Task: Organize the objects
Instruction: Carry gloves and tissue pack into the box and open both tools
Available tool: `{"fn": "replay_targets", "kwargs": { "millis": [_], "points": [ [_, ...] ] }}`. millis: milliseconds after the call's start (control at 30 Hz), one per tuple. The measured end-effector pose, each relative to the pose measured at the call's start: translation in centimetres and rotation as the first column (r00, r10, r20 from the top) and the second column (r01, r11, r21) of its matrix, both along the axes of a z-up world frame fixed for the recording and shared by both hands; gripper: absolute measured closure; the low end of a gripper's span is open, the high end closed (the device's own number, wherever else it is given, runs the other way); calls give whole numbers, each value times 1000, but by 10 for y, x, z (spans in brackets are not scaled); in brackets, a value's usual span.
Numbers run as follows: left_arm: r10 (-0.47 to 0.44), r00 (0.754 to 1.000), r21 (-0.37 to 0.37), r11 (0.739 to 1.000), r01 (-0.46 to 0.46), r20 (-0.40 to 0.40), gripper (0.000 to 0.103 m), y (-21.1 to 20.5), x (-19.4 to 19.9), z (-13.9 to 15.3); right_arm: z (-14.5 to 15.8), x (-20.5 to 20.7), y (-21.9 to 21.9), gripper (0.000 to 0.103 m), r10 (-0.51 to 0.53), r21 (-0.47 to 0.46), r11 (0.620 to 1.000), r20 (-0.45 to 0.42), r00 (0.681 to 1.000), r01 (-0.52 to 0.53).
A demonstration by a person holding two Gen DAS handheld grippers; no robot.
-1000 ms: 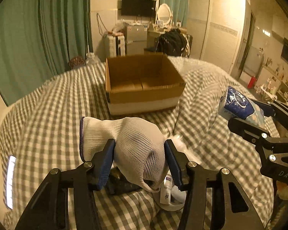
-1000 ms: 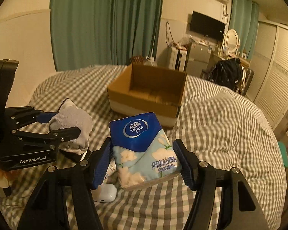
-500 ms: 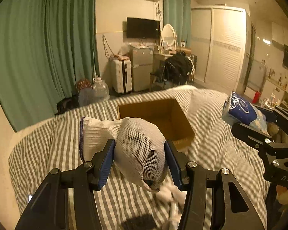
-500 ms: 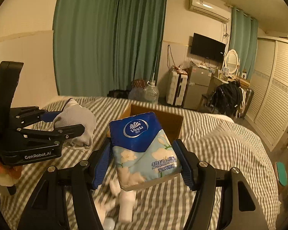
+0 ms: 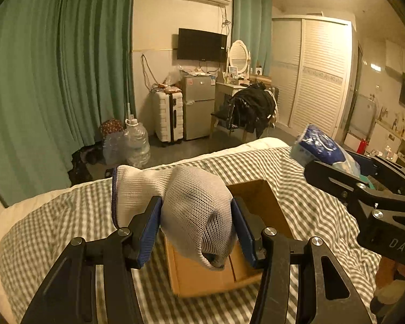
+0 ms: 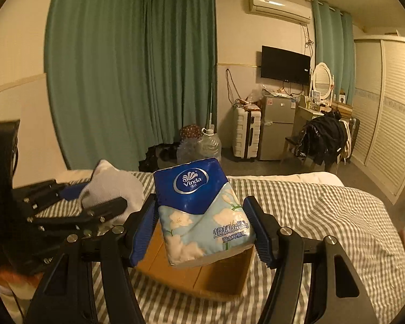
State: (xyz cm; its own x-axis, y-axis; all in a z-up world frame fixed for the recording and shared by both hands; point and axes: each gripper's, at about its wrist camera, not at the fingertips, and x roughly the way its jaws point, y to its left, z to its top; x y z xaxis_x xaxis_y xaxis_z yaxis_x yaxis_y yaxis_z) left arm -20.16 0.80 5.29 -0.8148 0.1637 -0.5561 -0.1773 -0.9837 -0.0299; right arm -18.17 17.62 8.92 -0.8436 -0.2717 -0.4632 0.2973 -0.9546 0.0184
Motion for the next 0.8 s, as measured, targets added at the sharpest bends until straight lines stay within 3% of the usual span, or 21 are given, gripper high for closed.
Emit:
{"fn": "replay_targets", "kwargs": {
  "millis": [167, 367, 600, 800],
  "points": [
    [-32, 999, 11, 999, 32, 20, 49, 3, -39, -34, -21, -58, -5, 40, -26, -33, 999, 42, 999, 27],
    [-73, 993, -23, 997, 76, 97, 49, 17, -67, -81, -71, -112, -4, 40, -57, -37, 997, 127, 990, 63],
    [-105, 987, -46, 993, 112, 124, 49, 34, -69, -109, -123, -132, 7, 40, -62, -36, 997, 233, 971, 72],
    [-128, 978, -40, 990, 136, 166, 49, 41, -68, -130, -146, -135, 19, 40, -69, -27, 996, 272, 960, 79]
  ]
}}
